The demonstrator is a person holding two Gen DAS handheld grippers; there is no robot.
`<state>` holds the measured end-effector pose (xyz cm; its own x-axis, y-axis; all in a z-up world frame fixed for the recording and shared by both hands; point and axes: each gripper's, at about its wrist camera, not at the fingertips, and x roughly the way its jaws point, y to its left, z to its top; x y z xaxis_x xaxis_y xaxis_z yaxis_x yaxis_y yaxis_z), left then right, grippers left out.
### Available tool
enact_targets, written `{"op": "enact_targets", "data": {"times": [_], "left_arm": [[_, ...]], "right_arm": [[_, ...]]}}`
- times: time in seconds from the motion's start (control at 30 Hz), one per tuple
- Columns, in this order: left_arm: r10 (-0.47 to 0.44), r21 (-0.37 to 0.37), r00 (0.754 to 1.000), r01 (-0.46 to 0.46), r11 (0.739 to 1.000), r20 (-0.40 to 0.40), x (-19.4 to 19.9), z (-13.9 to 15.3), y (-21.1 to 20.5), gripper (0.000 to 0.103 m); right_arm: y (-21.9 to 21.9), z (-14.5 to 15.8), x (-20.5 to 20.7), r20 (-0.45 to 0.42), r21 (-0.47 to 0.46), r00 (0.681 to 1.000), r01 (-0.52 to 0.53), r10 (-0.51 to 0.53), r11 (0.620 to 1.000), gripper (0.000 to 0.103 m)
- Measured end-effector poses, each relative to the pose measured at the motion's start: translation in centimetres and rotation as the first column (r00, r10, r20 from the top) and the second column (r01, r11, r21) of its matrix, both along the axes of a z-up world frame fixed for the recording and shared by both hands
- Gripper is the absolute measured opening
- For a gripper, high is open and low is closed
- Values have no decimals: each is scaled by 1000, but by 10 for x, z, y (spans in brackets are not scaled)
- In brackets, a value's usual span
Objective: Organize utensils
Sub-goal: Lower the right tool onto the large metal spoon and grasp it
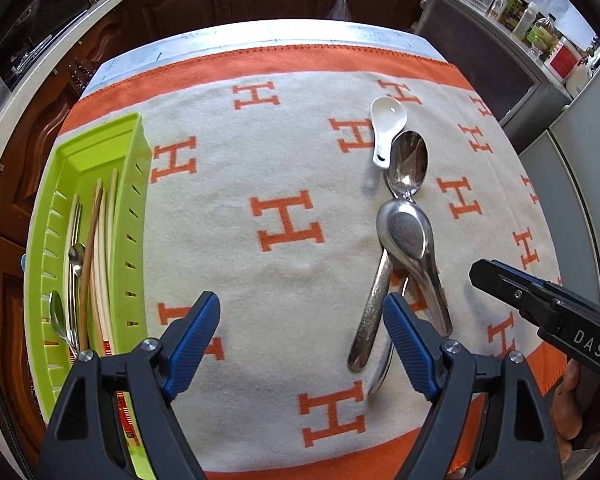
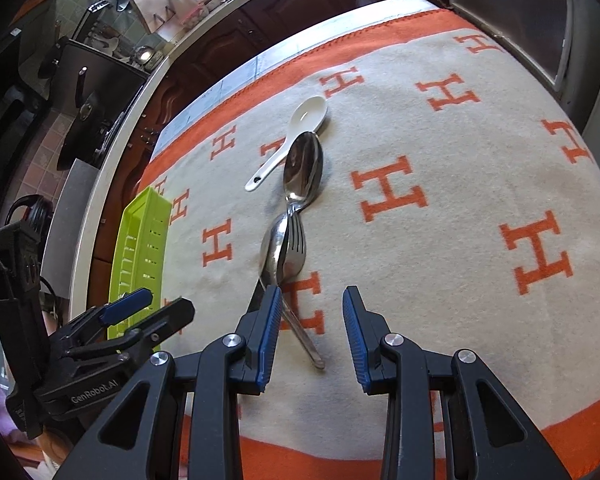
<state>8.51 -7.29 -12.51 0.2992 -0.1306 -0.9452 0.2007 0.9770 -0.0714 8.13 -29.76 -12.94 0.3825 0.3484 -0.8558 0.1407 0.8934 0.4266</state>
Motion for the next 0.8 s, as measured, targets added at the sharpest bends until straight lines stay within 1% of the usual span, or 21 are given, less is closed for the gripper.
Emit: {"op": "enact_targets", "data": {"times": [0.13,0.37,0.47,0.53,0.7,0.8], "left_arm": [[12,0,1000,-12,1000,-16,0,-4,4,82],[39,-8,998,-39,999,-56,3,-14,12,82],[45,-8,997,-45,999,-59,3,-15,15,82],[52,-9,997,-52,999,-57,3,-15,19,82],[68,-19,996,-70,997,-65,4,-17,26,82],[71,-26,995,-73,997,-71,4,-18,29,82]], "right_arm": [[9,-6,7,3,14,999,-39,39,999,32],[27,-18,15,10,15,994,-111,111,994,32],[36,-22,20,12,6,991,-131,131,991,32],[40,-21,22,18,0,990,-141,141,990,28],[54,-15,25,44,-3,983,-179,178,984,25],[59,-15,29,44,-4,981,-187,187,982,23]]}}
